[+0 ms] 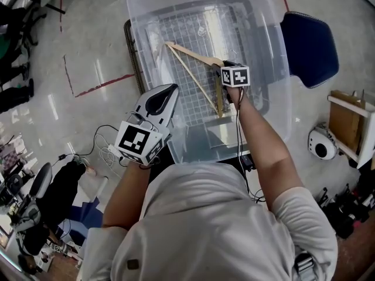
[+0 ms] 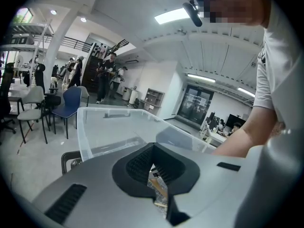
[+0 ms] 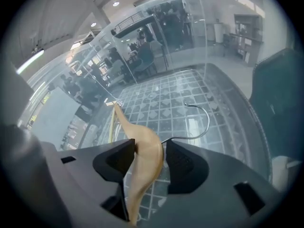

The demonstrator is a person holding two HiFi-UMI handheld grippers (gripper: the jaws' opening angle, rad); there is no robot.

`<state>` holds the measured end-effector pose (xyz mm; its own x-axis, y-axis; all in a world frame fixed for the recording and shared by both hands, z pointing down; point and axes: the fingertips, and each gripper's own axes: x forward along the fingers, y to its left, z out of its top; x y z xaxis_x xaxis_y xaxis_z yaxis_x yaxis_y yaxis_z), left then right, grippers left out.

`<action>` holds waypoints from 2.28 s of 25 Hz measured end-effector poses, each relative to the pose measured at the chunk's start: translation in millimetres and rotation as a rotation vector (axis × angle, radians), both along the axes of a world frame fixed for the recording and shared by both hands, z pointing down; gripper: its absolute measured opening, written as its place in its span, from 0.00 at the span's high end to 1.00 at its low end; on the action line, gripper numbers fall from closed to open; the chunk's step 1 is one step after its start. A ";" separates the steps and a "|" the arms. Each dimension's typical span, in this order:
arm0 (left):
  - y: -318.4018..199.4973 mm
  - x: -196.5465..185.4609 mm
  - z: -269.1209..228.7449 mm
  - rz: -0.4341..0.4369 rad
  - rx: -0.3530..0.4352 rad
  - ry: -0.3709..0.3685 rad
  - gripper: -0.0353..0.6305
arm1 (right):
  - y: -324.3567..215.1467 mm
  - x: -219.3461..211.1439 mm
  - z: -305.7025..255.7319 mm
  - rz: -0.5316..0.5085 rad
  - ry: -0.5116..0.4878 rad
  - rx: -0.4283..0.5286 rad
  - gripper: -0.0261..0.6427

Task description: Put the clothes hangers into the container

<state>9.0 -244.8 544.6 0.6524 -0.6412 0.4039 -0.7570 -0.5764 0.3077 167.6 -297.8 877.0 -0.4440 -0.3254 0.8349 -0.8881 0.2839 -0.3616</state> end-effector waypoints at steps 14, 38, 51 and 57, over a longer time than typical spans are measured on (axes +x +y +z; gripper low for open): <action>1.5 -2.3 -0.1 0.003 0.006 0.005 0.92 | 8.0 11.8 18.9 -0.054 0.183 -0.011 0.63; 95.4 -28.0 -100.4 0.210 0.177 0.067 0.92 | 79.5 -45.3 -262.1 0.074 0.092 0.491 0.81; 169.0 -57.2 -154.6 0.337 0.257 0.117 0.92 | 197.8 -99.3 -433.2 0.129 0.026 0.805 0.92; 198.9 -56.3 -164.0 0.401 0.261 0.135 0.92 | 251.6 -116.9 -469.1 0.119 0.037 0.886 0.93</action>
<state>-47.3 -45.8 380.6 0.9038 -0.3978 0.1581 -0.4234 -0.8850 0.1938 50.6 -46.2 407.9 -0.3438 -0.8999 0.2683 -0.9362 0.3507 -0.0234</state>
